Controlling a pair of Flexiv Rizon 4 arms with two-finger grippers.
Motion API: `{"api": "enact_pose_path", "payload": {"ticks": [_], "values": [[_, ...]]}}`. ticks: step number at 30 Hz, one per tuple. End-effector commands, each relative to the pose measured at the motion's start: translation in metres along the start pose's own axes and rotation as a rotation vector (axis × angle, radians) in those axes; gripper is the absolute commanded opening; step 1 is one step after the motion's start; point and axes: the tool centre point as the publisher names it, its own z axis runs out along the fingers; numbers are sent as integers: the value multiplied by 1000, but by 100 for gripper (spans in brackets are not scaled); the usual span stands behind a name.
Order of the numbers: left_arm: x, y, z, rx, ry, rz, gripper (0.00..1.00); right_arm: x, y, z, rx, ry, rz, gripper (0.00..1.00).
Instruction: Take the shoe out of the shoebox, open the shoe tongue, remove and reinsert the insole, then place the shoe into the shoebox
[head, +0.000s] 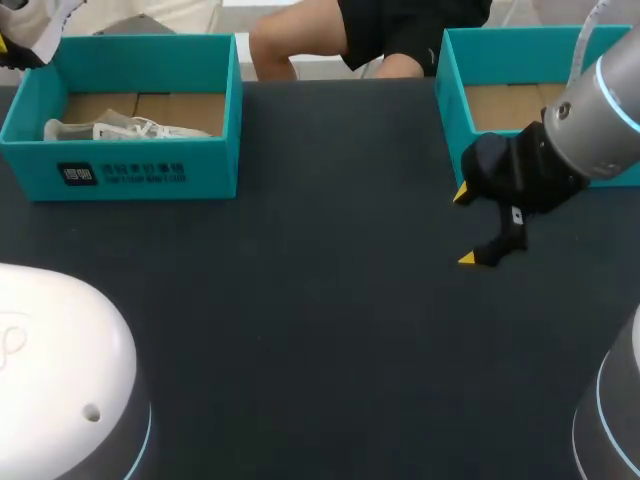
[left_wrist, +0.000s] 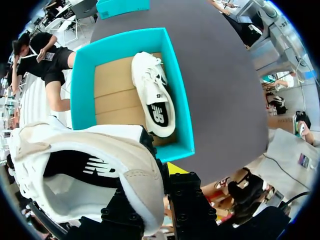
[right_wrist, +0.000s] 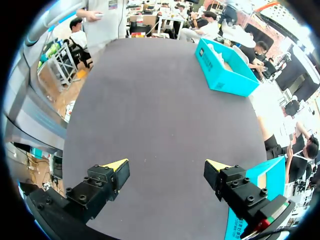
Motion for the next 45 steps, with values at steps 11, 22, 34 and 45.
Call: {"api": "enact_pose_path", "payload": {"ticks": [11, 22, 34, 45], "values": [[-37, -1, 4, -12, 46, -33, 0, 1, 0, 1, 1, -1, 0, 100], [-39, 3, -2, -149, 30, 386, 0, 1, 0, 1, 1, -1, 0, 100], [-59, 50, -21, -377, -15, 1283, 0, 1, 0, 1, 1, -1, 0, 100], [-75, 56, -35, -405, -43, 1319, 0, 1, 0, 1, 1, -1, 0, 100]]}}
